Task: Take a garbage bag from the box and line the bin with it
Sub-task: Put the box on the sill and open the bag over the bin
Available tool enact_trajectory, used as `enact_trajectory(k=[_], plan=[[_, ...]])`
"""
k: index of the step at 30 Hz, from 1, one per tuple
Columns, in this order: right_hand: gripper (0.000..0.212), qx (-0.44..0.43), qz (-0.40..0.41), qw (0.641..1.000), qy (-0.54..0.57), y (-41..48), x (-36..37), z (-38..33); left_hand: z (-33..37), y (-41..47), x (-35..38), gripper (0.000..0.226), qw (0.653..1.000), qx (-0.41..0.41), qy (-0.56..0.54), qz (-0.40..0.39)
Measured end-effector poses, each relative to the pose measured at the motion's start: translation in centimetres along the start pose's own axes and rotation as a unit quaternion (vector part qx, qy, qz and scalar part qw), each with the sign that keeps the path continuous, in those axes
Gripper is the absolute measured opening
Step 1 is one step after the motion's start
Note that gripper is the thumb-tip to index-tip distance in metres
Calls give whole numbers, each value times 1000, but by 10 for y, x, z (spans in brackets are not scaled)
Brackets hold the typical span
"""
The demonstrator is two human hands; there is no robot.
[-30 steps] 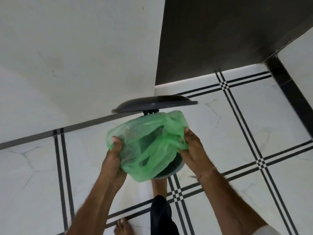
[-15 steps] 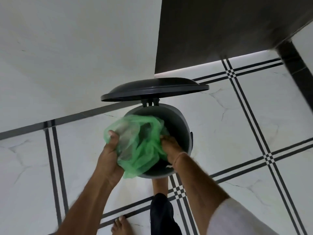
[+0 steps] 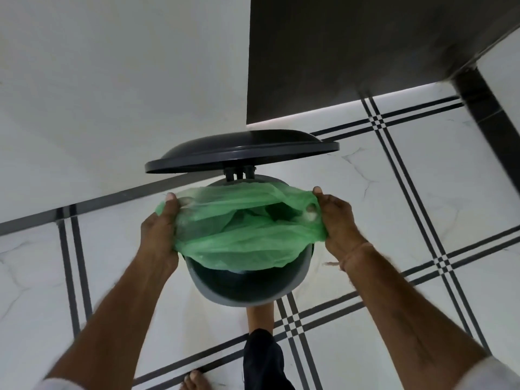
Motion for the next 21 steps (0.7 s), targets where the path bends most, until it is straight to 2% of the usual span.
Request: enact_trajectory(k=[2,6,10,12,15,17,19,20,21], plan=[[32,-41,19,998,-35,20,5,-12,9,14,6,24,1000,5,1,3],[44,-68,52,985,-149,61,12,-26,6,57,16,26,999,-36,-7,-18],[52,-87,96,947,-294,67,-5,-15,-4,86,7,46,995,-85,46,0],[49,-107,47,948,-295,59,-4,-7,1,90,-13,56,993,-55,90,48],[48,-113,-68,966,-224,35,12,2,4,81,-18,57,996,-20,82,24],[35,-183,-64,940,-281,22,13,-8,12,65,-11,41,998,8,66,0],[25,-289,23,883,-368,3,8,-30,20,43,-4,24,999,28,44,-9],[24,-338,50,856,-388,-9,8,-39,21,33,-2,23,999,36,34,-10],[26,-364,49,846,-387,-20,11,-40,21,23,0,24,999,41,28,-10]])
Point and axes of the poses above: each hand's wrist, its own y-axis towards the middle knuckle, its own x-axis out of the palm, z = x × y, the point moved 10 cm from there along y, towards the middle knuckle, and after that the axes turned 14 degrees about y, right-handed, at the moved point
